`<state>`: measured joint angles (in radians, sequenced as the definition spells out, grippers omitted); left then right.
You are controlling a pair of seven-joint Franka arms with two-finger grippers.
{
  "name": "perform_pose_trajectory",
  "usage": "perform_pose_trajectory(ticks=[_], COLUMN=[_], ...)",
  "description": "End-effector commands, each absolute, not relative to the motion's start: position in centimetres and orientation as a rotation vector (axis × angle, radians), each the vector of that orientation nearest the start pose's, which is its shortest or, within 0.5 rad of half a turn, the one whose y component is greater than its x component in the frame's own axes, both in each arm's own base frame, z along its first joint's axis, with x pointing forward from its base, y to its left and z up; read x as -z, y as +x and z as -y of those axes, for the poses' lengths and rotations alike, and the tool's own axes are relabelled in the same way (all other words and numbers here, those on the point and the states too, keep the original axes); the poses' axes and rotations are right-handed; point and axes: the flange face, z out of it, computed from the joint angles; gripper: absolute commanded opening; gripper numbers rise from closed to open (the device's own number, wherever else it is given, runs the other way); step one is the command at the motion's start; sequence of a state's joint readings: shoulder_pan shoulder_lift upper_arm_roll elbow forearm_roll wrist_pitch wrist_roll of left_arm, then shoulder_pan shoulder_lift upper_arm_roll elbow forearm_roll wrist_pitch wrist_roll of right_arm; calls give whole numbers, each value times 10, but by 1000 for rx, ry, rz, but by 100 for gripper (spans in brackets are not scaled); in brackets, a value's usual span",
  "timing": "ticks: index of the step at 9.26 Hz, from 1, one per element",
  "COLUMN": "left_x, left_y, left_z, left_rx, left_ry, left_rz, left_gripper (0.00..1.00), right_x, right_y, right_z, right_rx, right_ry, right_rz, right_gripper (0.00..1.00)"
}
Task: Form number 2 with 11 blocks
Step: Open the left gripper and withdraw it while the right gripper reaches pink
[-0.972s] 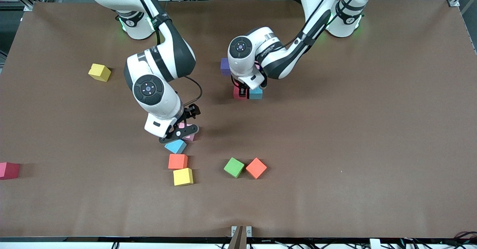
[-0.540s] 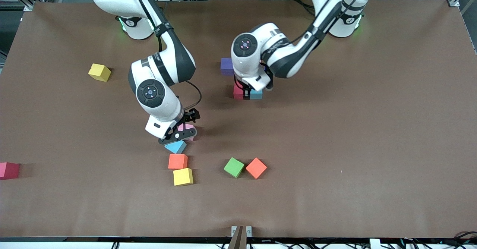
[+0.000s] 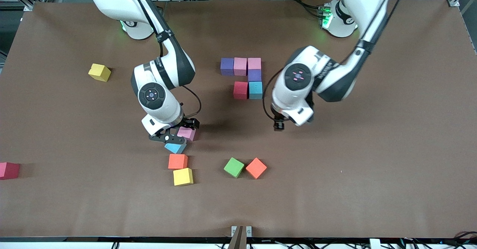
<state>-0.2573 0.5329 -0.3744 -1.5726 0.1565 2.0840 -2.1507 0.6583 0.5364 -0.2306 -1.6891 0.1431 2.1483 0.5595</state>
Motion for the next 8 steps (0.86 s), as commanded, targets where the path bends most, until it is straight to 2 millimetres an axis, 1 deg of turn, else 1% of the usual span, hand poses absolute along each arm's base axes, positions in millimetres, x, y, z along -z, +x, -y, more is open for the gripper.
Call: perform_pose_trajectory(ticks=[1, 2, 3, 4, 5, 7, 8], left_x=[-346, -335, -330, -327, -323, -315, -316], left_y=[614, 629, 641, 645, 653, 656, 659], left_z=[344, 325, 319, 313, 300, 296, 293], left_rx=[-46, -29, -24, -19, -5, -7, -2], left_ry=[-2447, -2500, -2546, -2583, -2603, -2676, -2714], left_rz=[2008, 1923, 1872, 1818, 1781, 1661, 1603], left_gripper=[74, 74, 74, 74, 74, 74, 74], right_x=[-264, -254, -247, -244, -241, -223, -218], right_y=[600, 607, 602, 598, 598, 590, 585], right_z=[-287, -281, -283, -284, -283, -280, -289], right_rx=[-124, -88, -100, -109, -101, -63, -54], right_ry=[-3112, -3089, -3089, -3086, -3085, -3077, -3068], right_rz=[-427, -463, -494, -551, -553, -562, -539], right_gripper=[100, 100, 100, 100, 100, 100, 100])
